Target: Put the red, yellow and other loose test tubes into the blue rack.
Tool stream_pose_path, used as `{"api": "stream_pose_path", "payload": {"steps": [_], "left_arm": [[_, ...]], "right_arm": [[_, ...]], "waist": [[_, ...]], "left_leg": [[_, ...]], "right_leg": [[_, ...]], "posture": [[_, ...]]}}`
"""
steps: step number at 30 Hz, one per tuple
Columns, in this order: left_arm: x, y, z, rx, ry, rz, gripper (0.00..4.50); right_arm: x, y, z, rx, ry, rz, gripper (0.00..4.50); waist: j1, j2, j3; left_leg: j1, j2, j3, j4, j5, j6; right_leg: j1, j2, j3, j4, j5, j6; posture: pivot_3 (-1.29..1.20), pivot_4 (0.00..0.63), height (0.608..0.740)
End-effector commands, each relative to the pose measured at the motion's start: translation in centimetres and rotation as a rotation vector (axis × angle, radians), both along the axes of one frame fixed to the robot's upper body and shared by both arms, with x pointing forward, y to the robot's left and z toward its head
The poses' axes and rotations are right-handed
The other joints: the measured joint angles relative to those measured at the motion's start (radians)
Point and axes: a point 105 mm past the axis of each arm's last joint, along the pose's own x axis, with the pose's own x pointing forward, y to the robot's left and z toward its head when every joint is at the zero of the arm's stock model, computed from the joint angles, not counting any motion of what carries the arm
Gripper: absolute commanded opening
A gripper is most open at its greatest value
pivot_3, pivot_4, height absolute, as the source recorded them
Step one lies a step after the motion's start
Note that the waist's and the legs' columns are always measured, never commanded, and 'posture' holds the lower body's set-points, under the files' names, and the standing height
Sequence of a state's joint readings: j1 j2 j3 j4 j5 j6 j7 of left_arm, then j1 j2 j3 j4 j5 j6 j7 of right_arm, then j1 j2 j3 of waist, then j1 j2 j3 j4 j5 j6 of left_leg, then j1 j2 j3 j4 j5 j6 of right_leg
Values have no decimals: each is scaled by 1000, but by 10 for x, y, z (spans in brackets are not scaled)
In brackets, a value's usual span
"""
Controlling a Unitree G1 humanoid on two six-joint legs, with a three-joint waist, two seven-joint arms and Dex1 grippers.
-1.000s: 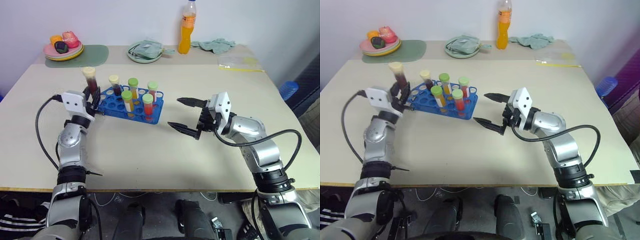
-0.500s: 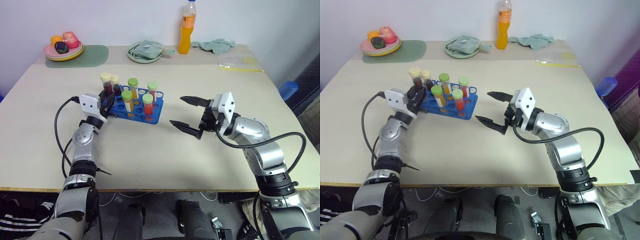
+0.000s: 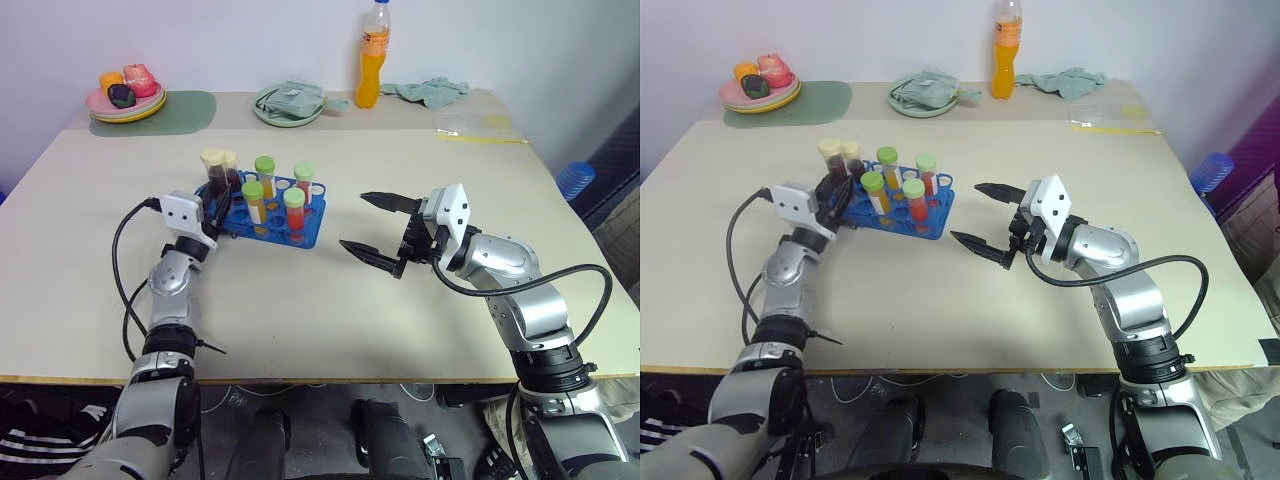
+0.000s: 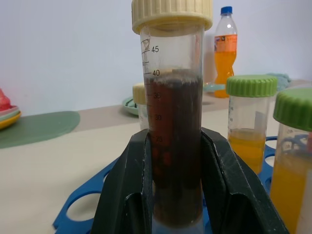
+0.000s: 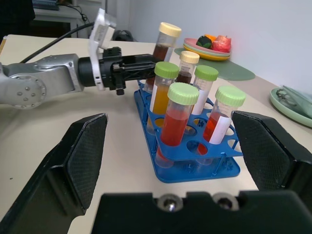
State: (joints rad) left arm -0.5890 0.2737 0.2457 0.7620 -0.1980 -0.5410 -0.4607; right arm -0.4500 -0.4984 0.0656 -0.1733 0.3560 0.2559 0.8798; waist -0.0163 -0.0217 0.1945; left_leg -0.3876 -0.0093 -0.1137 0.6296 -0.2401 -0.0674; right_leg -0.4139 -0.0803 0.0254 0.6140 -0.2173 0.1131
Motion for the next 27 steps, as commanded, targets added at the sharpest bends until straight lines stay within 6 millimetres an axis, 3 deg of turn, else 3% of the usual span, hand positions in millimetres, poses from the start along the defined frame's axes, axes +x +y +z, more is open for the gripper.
{"api": "stream_pose_path", "payload": {"steps": [1, 17, 27], "left_arm": [[-5, 5, 6, 6, -37, 17, 776], [4, -7, 1, -8, 2, -6, 776], [7, -1, -1, -48, 13, 19, 776]], "right_arm": [[-2, 0, 13, 6, -59, 7, 4500], [-5, 2, 16, 23, -62, 7, 4500], [-4, 0, 15, 23, -60, -8, 4500]], "waist": [[2, 0, 0], [2, 0, 0], [2, 0, 0]], "left_leg": [[0, 0, 0, 0, 0, 0], [0, 0, 0, 0, 0, 0], [0, 0, 0, 0, 0, 0]], "right_leg": [[0, 0, 0, 0, 0, 0], [1, 0, 0, 0, 0, 0], [1, 0, 0, 0, 0, 0]], "posture": [[0, 150, 740], [0, 150, 740], [0, 150, 740]]}}
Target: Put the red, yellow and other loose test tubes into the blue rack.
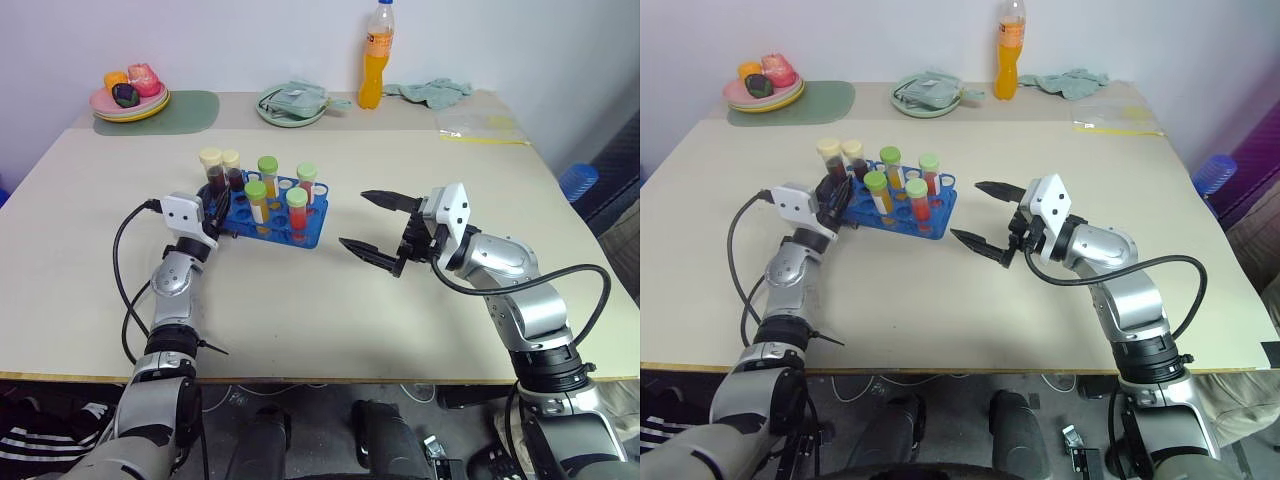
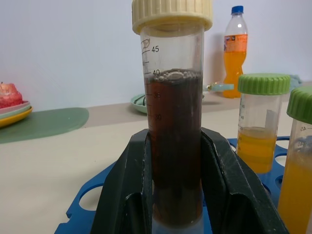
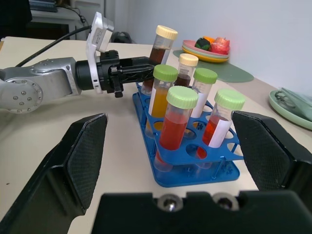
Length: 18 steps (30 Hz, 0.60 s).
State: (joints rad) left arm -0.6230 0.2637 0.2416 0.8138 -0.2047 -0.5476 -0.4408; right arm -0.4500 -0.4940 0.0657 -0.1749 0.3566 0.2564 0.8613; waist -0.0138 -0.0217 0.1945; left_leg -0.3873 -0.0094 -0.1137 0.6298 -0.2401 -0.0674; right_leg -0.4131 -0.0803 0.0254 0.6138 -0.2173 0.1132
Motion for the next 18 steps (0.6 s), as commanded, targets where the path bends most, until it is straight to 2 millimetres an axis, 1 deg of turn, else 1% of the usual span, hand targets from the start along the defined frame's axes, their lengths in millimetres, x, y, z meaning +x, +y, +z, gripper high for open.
{"api": "stream_pose_path", "payload": {"steps": [1, 7, 11, 12, 13, 15, 17, 18], "left_arm": [[2, 3, 0, -25, 5, 12, 776], [5, 0, -2, -26, 16, 13, 776], [-1, -2, -3, -10, 4, -35, 776], [-4, 0, -2, -2, -9, -28, 1796], [-5, 2, -1, 3, -17, -23, 2199], [-12, 6, 3, 0, -37, -23, 3165], [-22, 9, 7, 5, -50, -37, 4262], [-27, 11, 9, 12, -55, -45, 4455]], "right_arm": [[-5, 0, 14, 12, -58, 5, 4500], [-4, 0, 14, 11, -59, 4, 4500], [-4, 0, 13, 9, -60, -1, 4500], [-4, -1, 13, 9, -60, -1, 4500], [-4, -1, 13, 9, -59, -2, 4500], [-4, -1, 12, 7, -57, -3, 4500], [-3, -3, 10, 5, -53, -3, 4500], [-2, -4, 10, 4, -52, -3, 4500]], "waist": [[0, 0, 0], [1, 0, 0], [0, 0, 0], [0, 0, 0], [0, 0, 0], [-2, 0, 0], [-5, 0, 0], [-6, 0, 0]], "left_leg": [[0, 0, 0, 0, 0, 0], [0, 0, 0, 0, 0, 0], [0, 0, 0, 0, 0, 0], [0, 0, 0, 0, 0, 0], [0, 0, 0, 0, 0, 0], [0, 0, 0, -1, 0, 0], [0, 0, 0, -1, 0, 0], [0, 0, 0, -1, 0, 0]], "right_leg": [[0, 0, 0, 0, 0, 0], [0, 0, 0, 0, 0, 0], [0, 0, 0, 0, 0, 0], [0, 0, 0, 0, 0, 0], [0, 0, 0, 0, 0, 0], [0, 0, 0, 0, 0, 0], [0, 0, 0, 0, 0, 0], [-1, 0, 0, 0, 0, 0]], "posture": [[0, 150, 740], [0, 150, 740], [0, 150, 740], [0, 150, 740], [0, 150, 740], [0, 150, 740], [0, 150, 740], [0, 150, 740]]}}
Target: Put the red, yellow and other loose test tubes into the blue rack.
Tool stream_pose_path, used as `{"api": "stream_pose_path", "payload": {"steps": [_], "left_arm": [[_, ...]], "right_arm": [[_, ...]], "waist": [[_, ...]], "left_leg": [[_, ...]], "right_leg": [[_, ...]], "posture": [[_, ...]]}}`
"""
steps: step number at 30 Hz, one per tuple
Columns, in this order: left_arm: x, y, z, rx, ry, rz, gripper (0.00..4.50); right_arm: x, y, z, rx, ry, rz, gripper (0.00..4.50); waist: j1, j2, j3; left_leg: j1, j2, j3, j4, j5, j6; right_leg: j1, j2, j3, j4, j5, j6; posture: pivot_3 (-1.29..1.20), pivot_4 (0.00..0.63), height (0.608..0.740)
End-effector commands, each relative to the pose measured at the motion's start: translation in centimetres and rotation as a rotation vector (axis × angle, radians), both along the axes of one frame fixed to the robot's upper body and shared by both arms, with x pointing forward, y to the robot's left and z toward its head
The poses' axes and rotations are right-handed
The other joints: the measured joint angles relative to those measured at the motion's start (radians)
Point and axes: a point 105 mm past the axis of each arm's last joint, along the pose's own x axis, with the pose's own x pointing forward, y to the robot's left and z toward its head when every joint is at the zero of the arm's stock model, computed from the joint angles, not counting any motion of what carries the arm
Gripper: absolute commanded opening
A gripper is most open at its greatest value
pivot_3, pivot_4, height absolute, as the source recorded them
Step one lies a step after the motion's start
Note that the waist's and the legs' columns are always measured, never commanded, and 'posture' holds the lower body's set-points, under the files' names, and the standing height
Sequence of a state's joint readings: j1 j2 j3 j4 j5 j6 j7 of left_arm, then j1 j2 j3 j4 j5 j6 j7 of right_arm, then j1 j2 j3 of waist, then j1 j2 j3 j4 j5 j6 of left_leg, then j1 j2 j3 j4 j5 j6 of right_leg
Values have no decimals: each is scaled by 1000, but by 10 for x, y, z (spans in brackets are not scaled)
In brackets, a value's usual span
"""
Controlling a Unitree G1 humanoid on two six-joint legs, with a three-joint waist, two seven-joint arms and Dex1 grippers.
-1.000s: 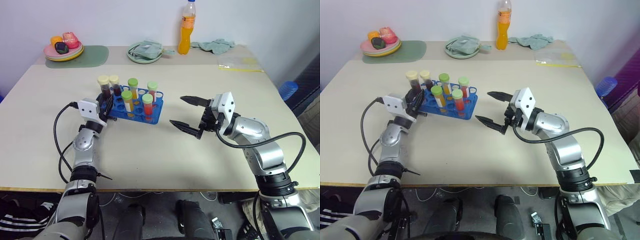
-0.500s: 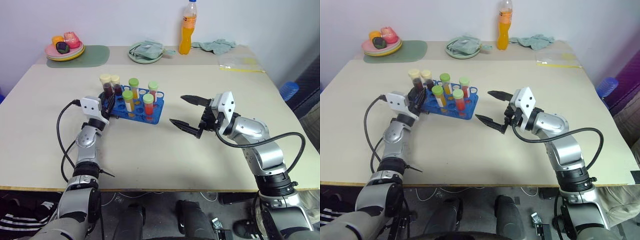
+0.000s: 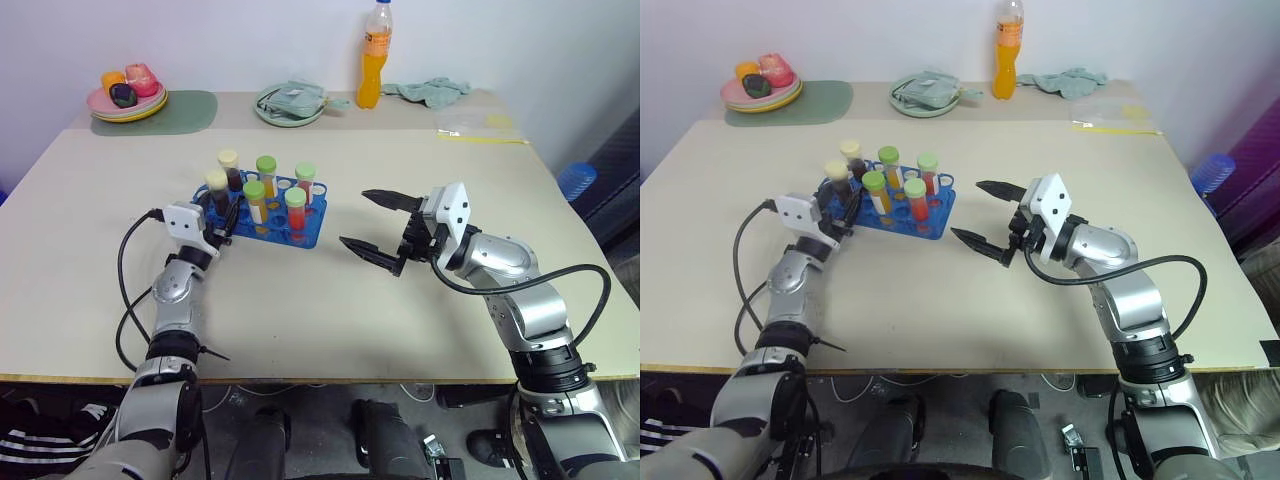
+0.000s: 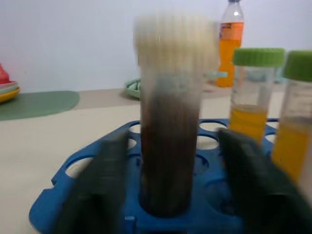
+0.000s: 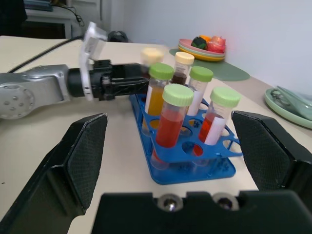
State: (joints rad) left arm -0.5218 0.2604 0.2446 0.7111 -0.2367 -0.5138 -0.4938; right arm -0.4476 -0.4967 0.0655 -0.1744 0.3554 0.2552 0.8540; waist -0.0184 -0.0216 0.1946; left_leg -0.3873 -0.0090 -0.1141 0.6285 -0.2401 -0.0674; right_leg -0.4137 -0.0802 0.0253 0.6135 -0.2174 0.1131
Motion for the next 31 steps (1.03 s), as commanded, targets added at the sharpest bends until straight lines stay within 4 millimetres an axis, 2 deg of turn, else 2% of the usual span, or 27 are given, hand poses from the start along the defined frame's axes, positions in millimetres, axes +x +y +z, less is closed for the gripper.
{"api": "stream_pose_path", "payload": {"steps": [1, 4, 8, 11, 16, 18, 20, 22, 25, 31], "left_arm": [[-18, 11, 26, 15, -79, -24, 4455], [-39, 24, 35, 21, -73, -42, 4455], [-72, 40, 49, 42, -3, -165, 4455], [-93, 37, 50, 67, 86, -325, 4455], [-121, 33, 54, 120, 199, -526, 4455], [-134, 30, 53, 72, 261, -639, 4455], [-138, 25, 52, 46, 302, -691, 4455], [-143, 20, 43, 102, 341, -736, 4455], [-147, 12, 38, 89, 395, -790, 4455], [-132, 7, 31, 110, 364, -768, 4455]], "right_arm": [[-2, -3, 10, 4, -50, 6, 4500], [0, -6, 8, 0, -45, 6, 4500], [4, -14, -1, -13, -18, -8, 4500], [9, -26, -11, -19, 12, -29, 4500], [4, -40, -19, -46, 61, -21, 4500], [1, -44, -17, -40, 50, -22, 4500], [0, -50, -17, -40, 54, -23, 4500], [-5, -48, -18, -59, 41, -24, 4500], [-8, -51, -19, -69, 35, -42, 4500], [-10, -58, -18, -76, 28, -84, 4500]], "waist": [[-3, 0, 0], [-3, 0, 0], [-2, 1, 1], [2, 1, 1], [0, 2, 1], [-1, 2, 1], [-2, 3, 2], [-2, 3, 2], [-1, 3, 2], [2, 3, 2]], "left_leg": [[0, 0, 0, 0, 0, 0], [0, 0, 0, 0, 0, 0], [0, 1, 0, 0, 0, 0], [0, 1, 0, 0, 0, 0], [0, 1, 0, 0, 0, 0], [-1, 1, 1, 0, 0, 0], [-1, 1, 1, -1, 0, 0], [-1, 1, 1, -1, 0, 0], [-1, 1, 1, -1, -1, 0], [-2, 1, 1, -1, -1, 0]], "right_leg": [[0, 0, 0, 0, 0, 0], [0, 0, 0, 0, 0, 0], [0, 0, 0, 0, -1, -2], [0, 0, 0, 0, -3, -5], [0, 0, 0, -1, -3, -6], [-1, 0, 0, -1, -3, -6], [-1, 0, 0, -1, -4, -6], [-1, 0, 0, -1, -6, -3], [-2, 0, 0, -1, -6, -4], [-3, 0, 0, -1, -5, -4]], "posture": [[0, 150, 740], [0, 150, 740], [0, 150, 740], [0, 150, 740], [0, 150, 740], [0, 150, 740], [0, 150, 740], [0, 150, 740], [0, 150, 740], [0, 150, 740]]}}
